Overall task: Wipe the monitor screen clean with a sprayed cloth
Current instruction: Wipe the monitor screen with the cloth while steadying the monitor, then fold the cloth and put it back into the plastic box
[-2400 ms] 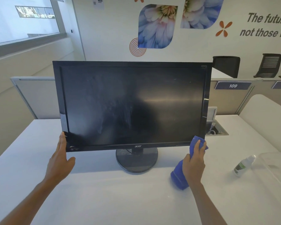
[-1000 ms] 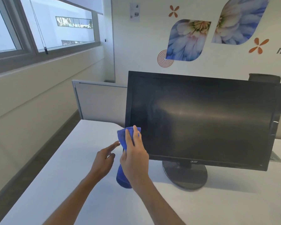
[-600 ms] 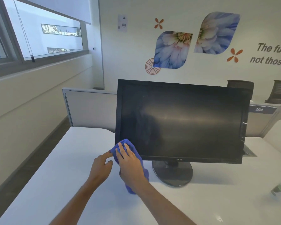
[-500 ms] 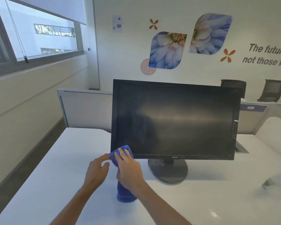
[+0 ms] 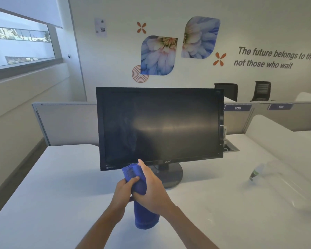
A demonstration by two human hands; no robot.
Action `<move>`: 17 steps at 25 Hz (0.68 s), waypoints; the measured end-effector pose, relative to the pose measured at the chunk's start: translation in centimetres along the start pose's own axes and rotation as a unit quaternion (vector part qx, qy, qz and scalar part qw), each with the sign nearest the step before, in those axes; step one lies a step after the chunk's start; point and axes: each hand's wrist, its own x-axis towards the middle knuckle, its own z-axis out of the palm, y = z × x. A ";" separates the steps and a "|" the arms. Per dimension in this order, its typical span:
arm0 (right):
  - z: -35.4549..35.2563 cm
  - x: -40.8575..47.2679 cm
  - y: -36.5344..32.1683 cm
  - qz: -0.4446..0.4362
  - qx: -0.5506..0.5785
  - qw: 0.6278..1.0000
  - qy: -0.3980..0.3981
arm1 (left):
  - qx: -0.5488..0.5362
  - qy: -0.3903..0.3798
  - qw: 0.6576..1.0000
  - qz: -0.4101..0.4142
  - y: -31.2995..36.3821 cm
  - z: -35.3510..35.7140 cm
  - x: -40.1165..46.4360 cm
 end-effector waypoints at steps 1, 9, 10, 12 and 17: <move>-0.8 -0.9 0.5 0.015 0.013 1.000 0.010 | -0.006 -0.008 1.000 -0.007 -0.3 0.6 -0.1; -7.8 -7.8 7.6 0.241 0.218 0.945 0.044 | -0.072 -0.070 0.994 -0.038 -1.6 10.3 -1.0; -9.2 -8.7 8.6 0.254 0.241 0.936 0.038 | -0.074 -0.076 0.994 -0.041 -1.8 12.0 -0.9; -12.4 -10.4 11.1 0.268 0.273 0.924 0.027 | -0.076 -0.084 0.992 -0.049 -2.2 15.6 -0.7; -20.6 -14.3 17.1 0.284 0.317 0.905 0.003 | -0.095 -0.114 0.986 -0.072 -3.4 24.9 -0.8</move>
